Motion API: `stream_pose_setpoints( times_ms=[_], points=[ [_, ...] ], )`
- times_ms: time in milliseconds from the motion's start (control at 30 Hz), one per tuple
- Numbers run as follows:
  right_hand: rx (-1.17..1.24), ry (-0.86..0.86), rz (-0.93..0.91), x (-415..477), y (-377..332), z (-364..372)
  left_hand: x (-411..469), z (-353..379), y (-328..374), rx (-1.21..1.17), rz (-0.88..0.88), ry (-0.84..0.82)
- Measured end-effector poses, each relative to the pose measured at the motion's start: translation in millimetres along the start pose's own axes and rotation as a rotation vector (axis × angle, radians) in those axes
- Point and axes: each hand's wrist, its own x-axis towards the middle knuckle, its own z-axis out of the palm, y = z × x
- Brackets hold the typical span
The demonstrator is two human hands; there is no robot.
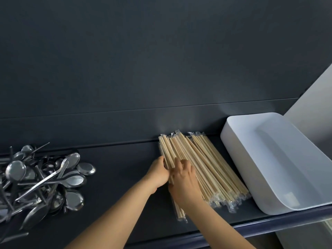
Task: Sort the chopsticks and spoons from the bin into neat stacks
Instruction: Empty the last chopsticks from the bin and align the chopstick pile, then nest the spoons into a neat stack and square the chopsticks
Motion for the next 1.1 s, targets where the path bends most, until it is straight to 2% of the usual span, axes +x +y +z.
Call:
stream_pose_setpoints(
  times_ms=[267,467,633,900,1000,1100],
  points=[
    [-0.188,-0.056,-0.122,-3.4,16.8,1.6,1.0,-6.4,-10.6,0.293,0.087,0.035],
    [-0.22,-0.038,-0.157,6.2,8.2,2.4,-21.9,-40.5,-22.1,0.443,0.158,0.164],
    [-0.128,-0.008,-0.331,23.7,-42.6,6.9,-67.9,-92.3,-51.6,0.623,0.194,0.396],
    [-0.1,-0.168,-0.505,11.1,-142.7,51.8,-138.8,-192.9,-127.1,0.664,0.12,0.581],
    [-0.068,-0.19,-0.507,7.9,-181.1,68.1,-150.5,-228.3,-157.5,0.655,0.117,0.61],
    [0.014,-0.197,-0.424,5.8,-220.5,83.5,-156.9,-263.9,-186.0,0.646,0.135,0.594]
  ],
)
